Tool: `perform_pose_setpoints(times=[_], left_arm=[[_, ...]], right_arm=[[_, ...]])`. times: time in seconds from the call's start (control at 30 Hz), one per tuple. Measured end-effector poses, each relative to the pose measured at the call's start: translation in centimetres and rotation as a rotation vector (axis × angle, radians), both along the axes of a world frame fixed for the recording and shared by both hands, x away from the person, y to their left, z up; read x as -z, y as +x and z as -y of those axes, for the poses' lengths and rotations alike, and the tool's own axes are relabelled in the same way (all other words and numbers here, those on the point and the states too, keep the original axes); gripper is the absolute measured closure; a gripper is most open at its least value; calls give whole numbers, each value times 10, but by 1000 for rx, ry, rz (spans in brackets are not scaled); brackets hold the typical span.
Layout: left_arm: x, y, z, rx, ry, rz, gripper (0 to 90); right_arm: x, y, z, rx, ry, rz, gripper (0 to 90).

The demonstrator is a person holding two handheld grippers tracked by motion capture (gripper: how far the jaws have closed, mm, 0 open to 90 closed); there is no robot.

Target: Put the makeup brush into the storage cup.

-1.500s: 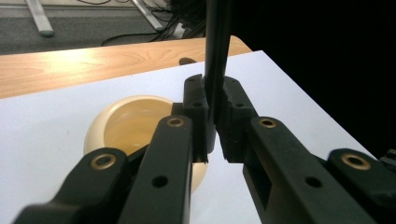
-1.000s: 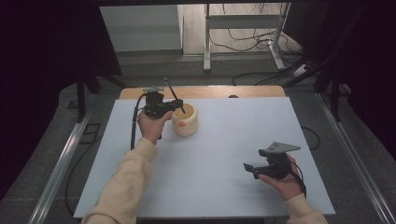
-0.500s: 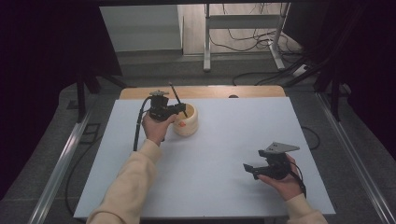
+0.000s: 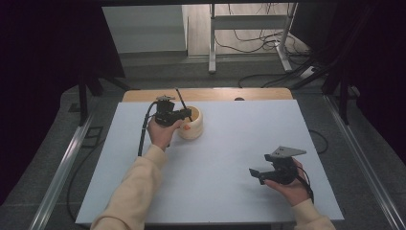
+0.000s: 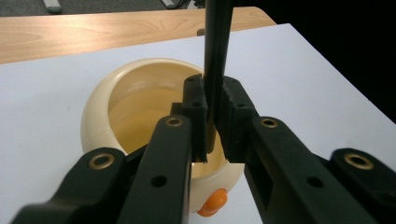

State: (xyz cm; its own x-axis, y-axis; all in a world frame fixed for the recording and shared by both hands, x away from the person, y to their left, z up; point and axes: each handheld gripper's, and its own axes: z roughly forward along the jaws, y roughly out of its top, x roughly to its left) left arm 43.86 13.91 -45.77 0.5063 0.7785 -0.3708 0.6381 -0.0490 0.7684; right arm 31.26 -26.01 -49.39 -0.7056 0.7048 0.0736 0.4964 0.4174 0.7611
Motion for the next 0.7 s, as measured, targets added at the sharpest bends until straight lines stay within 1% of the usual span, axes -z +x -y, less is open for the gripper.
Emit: perform_pose_setpoints(times=[0.03, 0.07, 0.1, 0.13, 0.17, 0.2, 0.23, 0.27, 0.3, 0.33, 0.4, 0.43, 0.53, 0.63, 0.7], left_arm=[[0, 0, 0, 0, 0, 0, 779], [0, 0, 0, 4, -3, 10, 689], [-1, -1, 2, -30, 26, 62, 541], [-2, -2, 2, -45, 38, 65, 399], [-2, -2, 2, -45, 38, 65, 283], [-3, -3, 2, -47, 32, 64, 213], [-6, -5, 0, -35, 30, 60, 176], [-6, -5, 0, -35, 30, 60, 152], [-7, -7, 0, -38, 37, 65, 152], [-8, -9, -1, -40, 44, 70, 131], [-12, -15, -3, -29, 59, 86, 117], [-12, -15, -3, -29, 59, 86, 110], [-15, -21, -6, -33, 79, 105, 102], [-15, -23, -8, -35, 82, 104, 102], [-16, -24, -12, -27, 79, 101, 102]], right_arm=[[0, 0, 0, 0, 0, 0, 142], [0, 0, 0, 0, 1, 1, 142], [0, 0, 0, -1, 0, 1, 141], [0, 0, 0, -1, -1, 0, 141], [0, 0, 0, -1, -1, 0, 141], [0, 0, 0, -2, -2, 0, 141], [0, 0, 0, -3, -3, 0, 141], [0, 0, 0, -3, -3, 0, 141], [0, 0, 0, -3, -3, -1, 141], [0, 0, 0, -4, -4, -1, 141], [0, 0, -1, -3, -5, -1, 141], [0, 0, -1, -3, -5, -1, 141], [0, -1, -2, -2, -6, -2, 141], [0, -1, -2, -2, -7, -1, 141], [1, -1, -2, -3, -9, -1, 141]])
